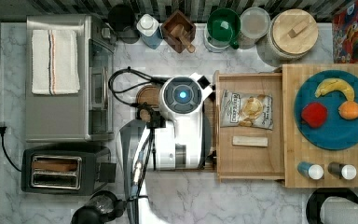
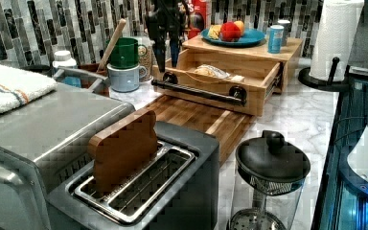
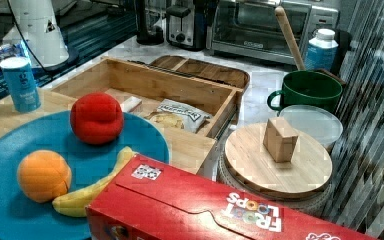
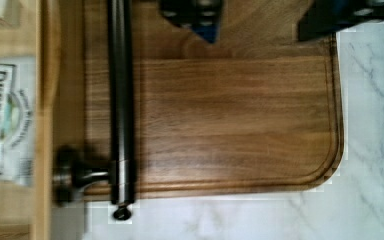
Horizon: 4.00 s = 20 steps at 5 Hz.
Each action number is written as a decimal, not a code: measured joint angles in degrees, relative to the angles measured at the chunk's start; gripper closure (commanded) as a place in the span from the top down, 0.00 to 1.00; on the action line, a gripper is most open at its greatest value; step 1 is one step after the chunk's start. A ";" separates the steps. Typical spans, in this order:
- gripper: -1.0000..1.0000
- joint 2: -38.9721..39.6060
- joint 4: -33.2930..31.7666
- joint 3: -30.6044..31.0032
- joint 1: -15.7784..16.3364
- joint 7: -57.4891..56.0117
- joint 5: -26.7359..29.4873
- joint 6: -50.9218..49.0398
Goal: Close the drawer.
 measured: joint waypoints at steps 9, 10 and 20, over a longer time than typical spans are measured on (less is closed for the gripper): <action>0.00 5.53 -13.76 -3.47 -4.45 -7.92 -12.55 15.67; 0.00 5.28 -13.76 -4.53 -5.08 -8.81 -12.33 16.48; 0.00 12.90 -3.02 -15.81 -12.10 -34.49 -11.97 18.27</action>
